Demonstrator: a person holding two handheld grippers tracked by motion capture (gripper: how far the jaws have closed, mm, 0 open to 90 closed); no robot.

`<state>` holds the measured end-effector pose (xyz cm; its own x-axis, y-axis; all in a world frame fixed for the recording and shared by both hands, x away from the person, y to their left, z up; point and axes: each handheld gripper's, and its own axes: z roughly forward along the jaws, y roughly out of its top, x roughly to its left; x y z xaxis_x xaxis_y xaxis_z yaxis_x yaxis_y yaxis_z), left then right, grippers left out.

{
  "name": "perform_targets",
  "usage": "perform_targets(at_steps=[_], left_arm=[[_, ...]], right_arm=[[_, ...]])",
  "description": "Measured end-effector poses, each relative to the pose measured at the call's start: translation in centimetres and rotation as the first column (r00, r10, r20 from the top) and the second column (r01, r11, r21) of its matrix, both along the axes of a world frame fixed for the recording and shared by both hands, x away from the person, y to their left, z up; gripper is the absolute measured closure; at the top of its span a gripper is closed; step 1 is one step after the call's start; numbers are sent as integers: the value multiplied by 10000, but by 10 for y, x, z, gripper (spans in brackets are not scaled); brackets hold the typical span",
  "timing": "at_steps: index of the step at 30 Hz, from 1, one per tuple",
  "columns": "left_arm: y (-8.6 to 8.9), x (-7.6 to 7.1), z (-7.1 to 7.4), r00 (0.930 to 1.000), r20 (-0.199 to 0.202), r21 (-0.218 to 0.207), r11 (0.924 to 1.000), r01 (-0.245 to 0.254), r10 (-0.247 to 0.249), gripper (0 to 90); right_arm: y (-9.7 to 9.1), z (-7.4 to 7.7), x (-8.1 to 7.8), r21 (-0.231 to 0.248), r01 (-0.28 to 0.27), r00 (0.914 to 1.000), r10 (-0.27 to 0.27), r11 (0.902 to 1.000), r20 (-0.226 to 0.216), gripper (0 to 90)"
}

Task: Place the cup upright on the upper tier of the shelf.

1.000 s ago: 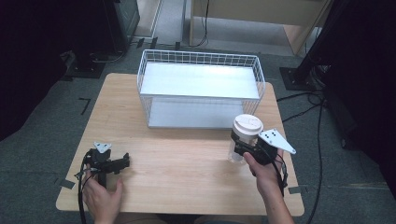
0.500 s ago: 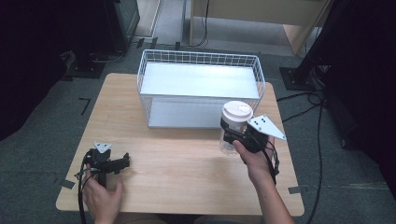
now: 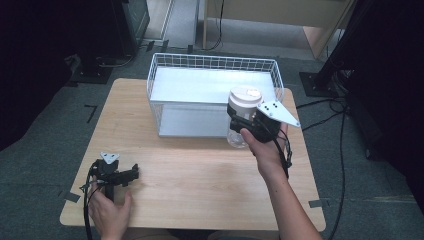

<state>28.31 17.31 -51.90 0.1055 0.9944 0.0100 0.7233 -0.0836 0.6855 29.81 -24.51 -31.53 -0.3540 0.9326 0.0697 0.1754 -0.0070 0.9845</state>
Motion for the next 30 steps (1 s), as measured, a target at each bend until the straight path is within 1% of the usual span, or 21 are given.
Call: perform_targets(at_steps=[4, 5, 7, 8, 10, 11, 12, 16, 18, 20, 21, 23, 24, 25, 26, 28, 29, 30], left_arm=[[0, 0, 0, 10000, 0, -2, 10000, 0, 0, 0], [0, 0, 0, 10000, -2, 0, 10000, 0, 0, 0], [0, 0, 0, 10000, 0, -1, 10000, 2, -2, 0], [0, 0, 0, 10000, -1, 5, 10000, 0, 0, 0], [0, 0, 0, 10000, 4, 0, 10000, -2, 2, 0], [0, 0, 0, 10000, -1, 0, 10000, 1, -1, 0], [0, 0, 0, 10000, -1, -2, 10000, 1, -1, 0], [0, 0, 0, 10000, -8, 6, 10000, 8, -8, 0], [0, 0, 0, 10000, 7, -10, 10000, -5, 5, 0], [0, 0, 0, 10000, 16, -14, 10000, -10, 10, 0], [0, 0, 0, 10000, 18, -14, 10000, -12, 12, 0], [0, 0, 0, 10000, 13, -16, 10000, -11, 11, 0], [0, 0, 0, 10000, 14, -15, 10000, -12, 12, 0], [0, 0, 0, 10000, 14, -15, 10000, -12, 12, 0], [0, 0, 0, 10000, 11, -14, 10000, -9, 9, 0], [0, 0, 0, 10000, -5, 5, 10000, 7, -7, 0], [0, 0, 0, 10000, -8, 4, 10000, 9, -9, 0], [0, 0, 0, 10000, -8, 6, 10000, 9, -9, 0]], right_arm=[[8, 14, 10, -37, -53, 9999, 53, 10000, 142, 158], [8, 14, 10, -37, -53, 9999, 53, 10000, 142, 158], [13, 21, 16, -92, -9, 9998, 11, 10000, 195, 158], [13, 21, 16, -92, -9, 9998, 11, 10000, 195, 158], [17, 25, 19, -139, -5, 9997, 9, 9999, 252, 158], [20, 29, 21, -214, -15, 9993, 23, 9998, 366, 158], [20, 29, 21, -214, -15, 9993, 23, 9998, 366, 158], [29, 40, 28, -119, -28, 9985, 34, 9999, 544, 158], [30, 42, 30, -122, -36, 9982, 44, 9999, 591, 158], [35, 46, 37, 12, 8, 9980, -9, 10000, 636, 158], [35, 46, 37, 12, 8, 9980, -9, 10000, 636, 158], [38, 49, 42, 125, 105, 9979, -113, 9999, 637, 158], [40, 52, 48, 202, 198, 9979, -210, 9996, 618, 158], [40, 52, 48, 202, 198, 9979, -210, 9996, 618, 158], [42, 55, 54, 272, 261, 9977, -278, 9993, 614, 158], [44, 57, 57, 336, 317, 9978, -336, 9989, 567, 158], [47, 60, 64, 261, 470, 9968, -486, 9986, 637, 158], [47, 60, 64, 261, 470, 9968, -486, 9986, 637, 158]])
